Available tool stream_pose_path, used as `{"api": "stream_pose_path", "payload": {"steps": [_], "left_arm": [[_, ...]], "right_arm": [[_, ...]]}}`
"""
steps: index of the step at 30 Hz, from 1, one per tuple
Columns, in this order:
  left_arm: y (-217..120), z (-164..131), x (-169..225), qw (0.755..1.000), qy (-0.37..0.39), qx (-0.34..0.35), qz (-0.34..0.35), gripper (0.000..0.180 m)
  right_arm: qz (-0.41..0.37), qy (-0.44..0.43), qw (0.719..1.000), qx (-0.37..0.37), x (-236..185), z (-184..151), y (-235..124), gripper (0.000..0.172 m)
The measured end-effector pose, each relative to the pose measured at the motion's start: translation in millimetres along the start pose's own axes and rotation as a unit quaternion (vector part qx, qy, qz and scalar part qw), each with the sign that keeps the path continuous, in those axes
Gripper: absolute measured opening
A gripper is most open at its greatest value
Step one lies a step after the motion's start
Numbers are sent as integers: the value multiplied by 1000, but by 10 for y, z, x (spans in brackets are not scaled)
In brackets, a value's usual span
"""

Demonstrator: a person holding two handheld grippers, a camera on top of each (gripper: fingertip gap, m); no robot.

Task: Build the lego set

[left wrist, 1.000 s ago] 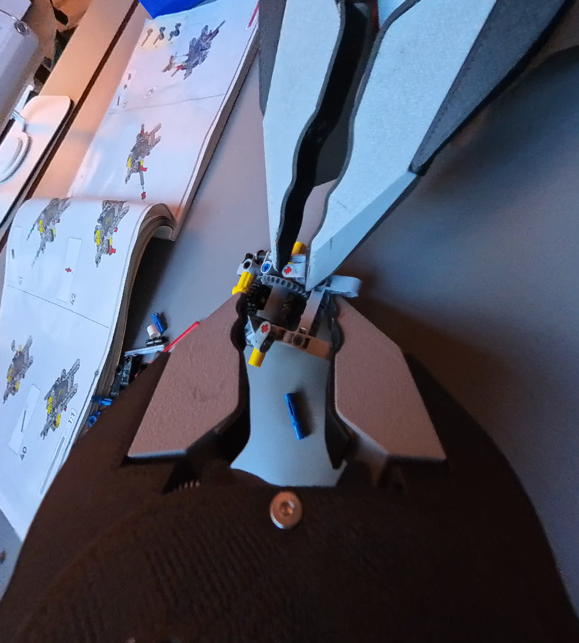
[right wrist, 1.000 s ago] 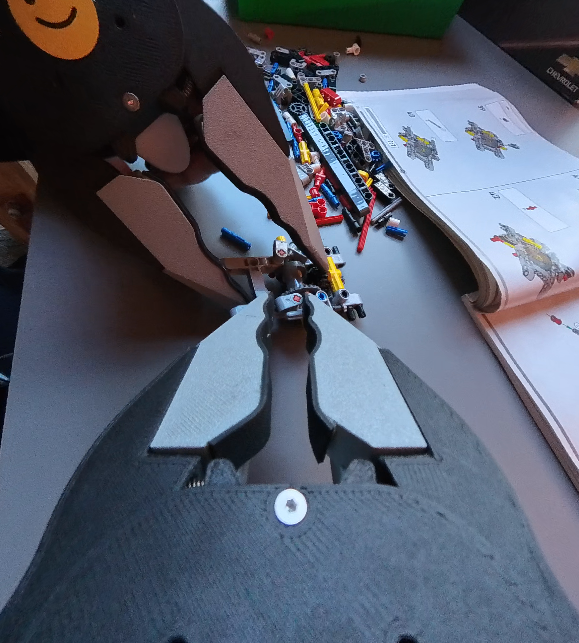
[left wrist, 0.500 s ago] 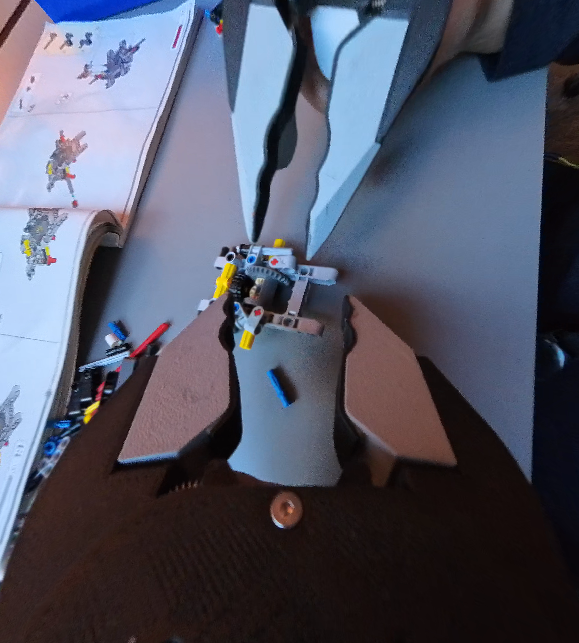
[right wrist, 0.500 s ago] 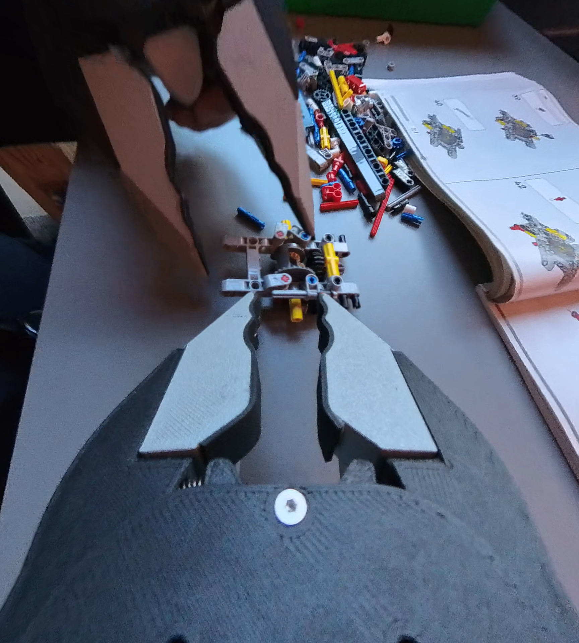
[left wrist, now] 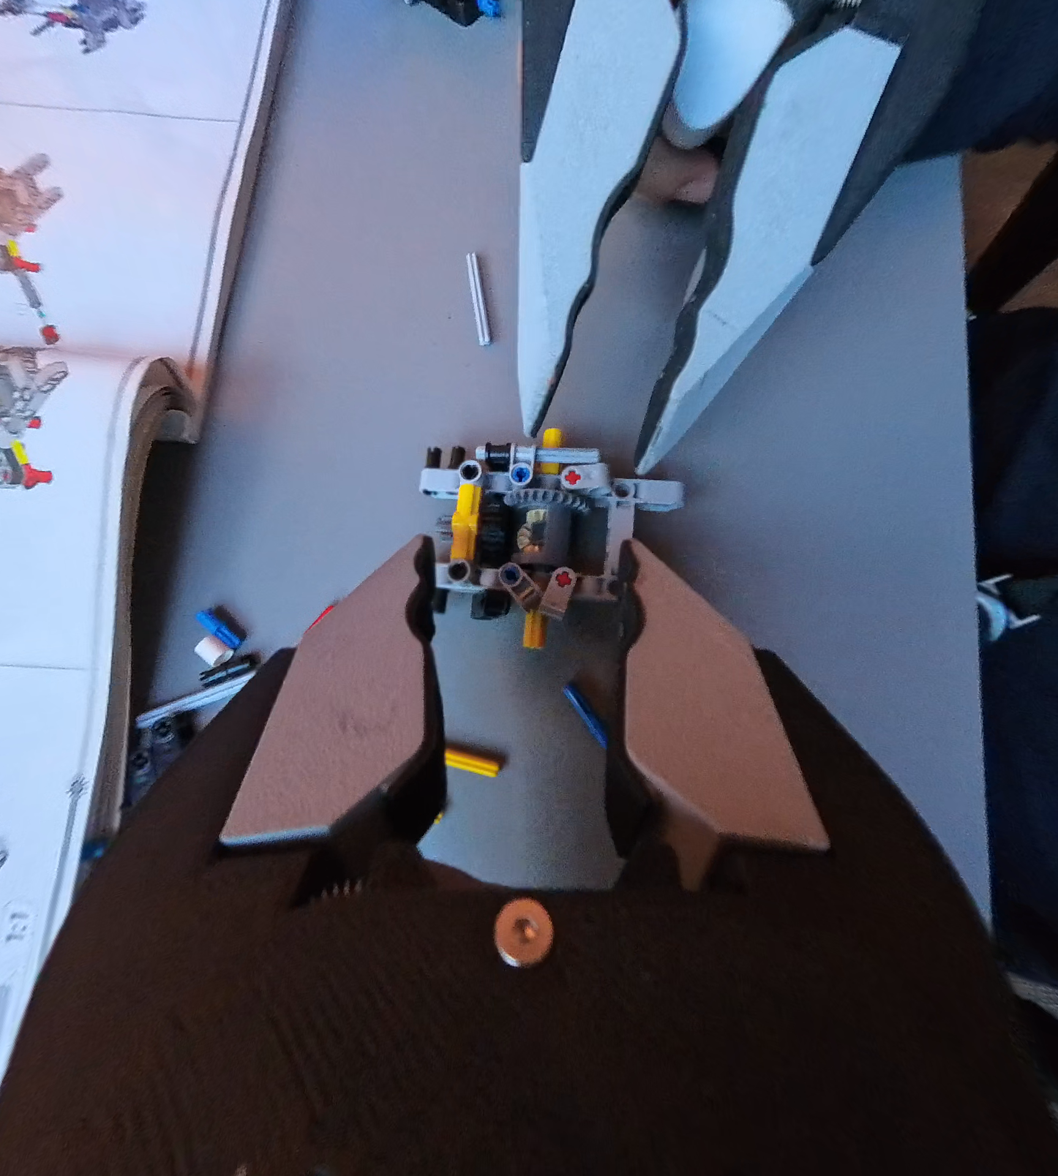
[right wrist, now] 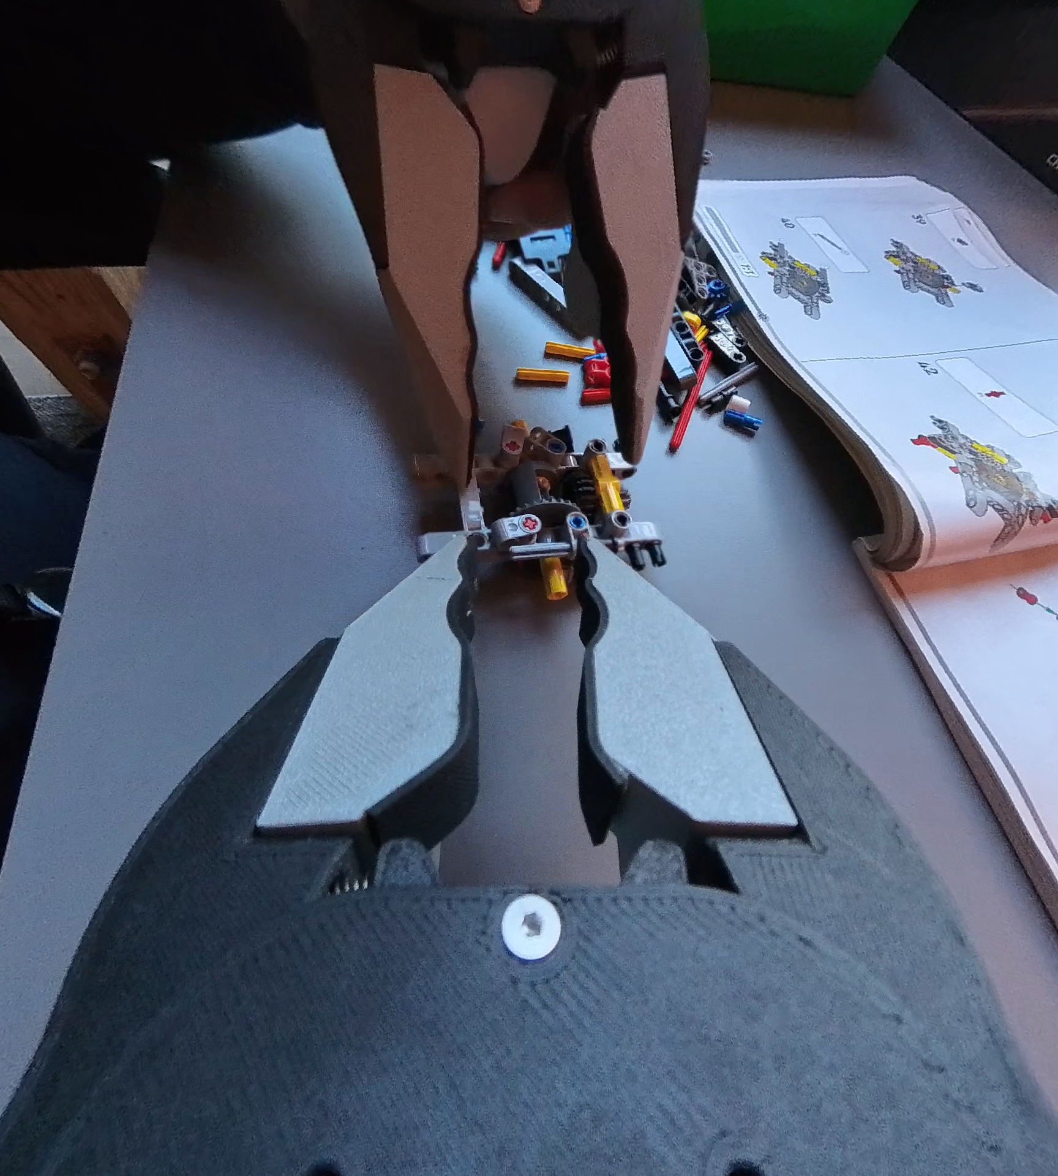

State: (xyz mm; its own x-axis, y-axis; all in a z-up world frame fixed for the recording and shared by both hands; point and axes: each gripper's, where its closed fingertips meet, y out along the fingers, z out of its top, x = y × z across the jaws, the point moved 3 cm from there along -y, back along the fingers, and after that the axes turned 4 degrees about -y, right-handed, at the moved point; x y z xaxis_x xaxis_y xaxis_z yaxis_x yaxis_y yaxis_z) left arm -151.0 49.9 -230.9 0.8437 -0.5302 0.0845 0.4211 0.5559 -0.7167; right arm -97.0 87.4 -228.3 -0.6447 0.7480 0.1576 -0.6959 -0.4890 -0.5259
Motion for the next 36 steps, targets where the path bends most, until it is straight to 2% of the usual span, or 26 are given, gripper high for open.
{"api": "stream_pose_path", "payload": {"steps": [5, 12, 15, 19, 22, 26, 29, 31, 34, 36], "left_arm": [[59, -22, -22, 999, -17, -7, -26, 46], [81, -41, -34, 1000, 1, -5, 1, 43], [-49, -13, -65, 1000, -3, -2, 18, 53], [-405, 37, -125, 997, -42, 17, 59, 51], [-505, -124, 4, 995, -68, -19, 76, 48], [-427, -421, 217, 989, -83, -80, 97, 44], [-472, -562, 253, 982, -115, -85, 124, 44], [-510, -520, 273, 981, -124, -60, 133, 42], [-481, -357, 241, 984, -99, -34, 141, 43], [-388, -224, 206, 988, -97, -18, 116, 53]], "right_arm": [[12, 11, 1000, -3, 2, -9, 8, 28], [16, 15, 1000, -5, 0, -16, 14, 26], [14, 21, 1000, 4, 17, 0, -4, 25], [1, 34, 999, 23, 70, 27, -44, 24], [-17, 43, 999, 30, 122, 32, -69, 23], [-44, 51, 997, 34, 191, 23, -106, 21], [-54, 57, 996, 37, 217, 13, -134, 21], [-55, 57, 996, 39, 213, 12, -148, 21], [-50, 54, 997, 37, 191, 10, -146, 21], [-42, 51, 997, 30, 170, 1, -126, 21]]}}
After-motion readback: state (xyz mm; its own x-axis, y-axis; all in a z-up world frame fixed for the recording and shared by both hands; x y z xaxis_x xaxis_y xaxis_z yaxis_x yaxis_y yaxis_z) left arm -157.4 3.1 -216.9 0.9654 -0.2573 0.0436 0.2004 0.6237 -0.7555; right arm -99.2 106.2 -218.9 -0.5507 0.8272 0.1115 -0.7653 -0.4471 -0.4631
